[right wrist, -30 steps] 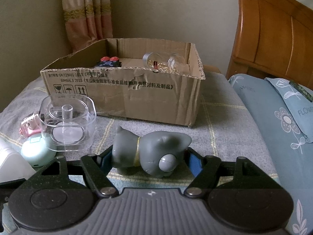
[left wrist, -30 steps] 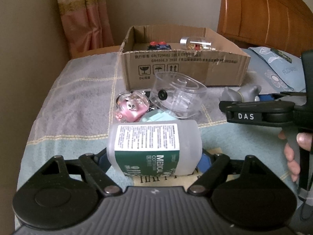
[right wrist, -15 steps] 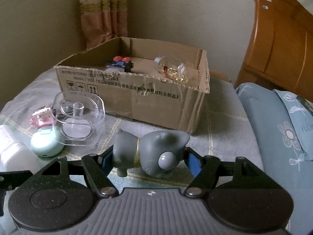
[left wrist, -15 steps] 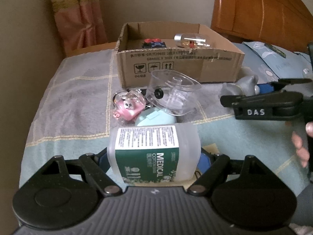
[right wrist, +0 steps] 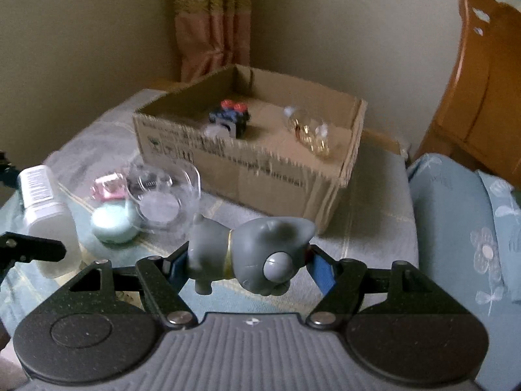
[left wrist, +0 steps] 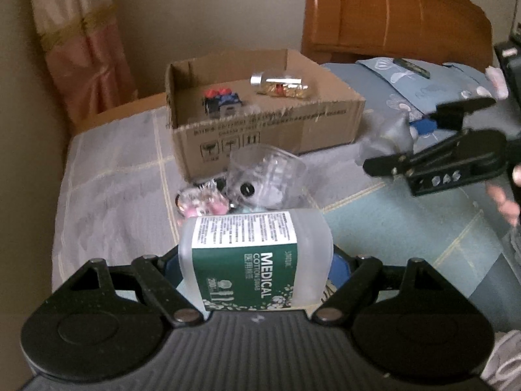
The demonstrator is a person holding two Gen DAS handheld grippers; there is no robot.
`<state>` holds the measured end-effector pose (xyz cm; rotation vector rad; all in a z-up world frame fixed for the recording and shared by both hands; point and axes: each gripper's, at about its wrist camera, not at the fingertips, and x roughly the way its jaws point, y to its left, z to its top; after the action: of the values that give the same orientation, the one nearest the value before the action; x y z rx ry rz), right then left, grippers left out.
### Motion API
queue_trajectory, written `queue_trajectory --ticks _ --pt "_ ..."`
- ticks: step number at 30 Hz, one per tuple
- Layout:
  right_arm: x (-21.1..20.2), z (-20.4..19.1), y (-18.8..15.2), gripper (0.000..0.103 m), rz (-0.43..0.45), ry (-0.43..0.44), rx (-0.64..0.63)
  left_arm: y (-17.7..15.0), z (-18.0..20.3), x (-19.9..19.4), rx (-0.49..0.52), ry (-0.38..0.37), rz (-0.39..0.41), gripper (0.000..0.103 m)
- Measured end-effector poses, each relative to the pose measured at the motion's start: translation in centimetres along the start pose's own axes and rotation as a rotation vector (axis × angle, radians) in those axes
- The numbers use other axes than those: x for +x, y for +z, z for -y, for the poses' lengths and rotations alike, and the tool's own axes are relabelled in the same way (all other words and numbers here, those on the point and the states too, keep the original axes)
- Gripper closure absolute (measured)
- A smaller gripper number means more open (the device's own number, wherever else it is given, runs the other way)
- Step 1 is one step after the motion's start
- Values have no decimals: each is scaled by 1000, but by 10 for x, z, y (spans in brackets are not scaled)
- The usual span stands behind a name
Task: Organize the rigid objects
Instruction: 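Carry the bottle and elephant into the box and open both tools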
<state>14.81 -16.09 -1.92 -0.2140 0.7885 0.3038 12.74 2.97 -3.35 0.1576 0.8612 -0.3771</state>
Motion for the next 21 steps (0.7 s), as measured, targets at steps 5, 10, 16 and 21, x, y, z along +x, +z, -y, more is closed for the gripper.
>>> queue_trajectory --ticks 5,10,16,21 --pt "-17 11 28 26 60 19 -4 25 -8 -5 47 -7 3 21" --pt "-18 24 57 26 96 4 -9 55 -15 -6 84 15 43 21" --pt "0 39 85 26 100 -5 -5 98 -25 1 93 41 80 21" --pt "18 43 96 26 82 -11 -8 134 -25 17 112 62 91 21"
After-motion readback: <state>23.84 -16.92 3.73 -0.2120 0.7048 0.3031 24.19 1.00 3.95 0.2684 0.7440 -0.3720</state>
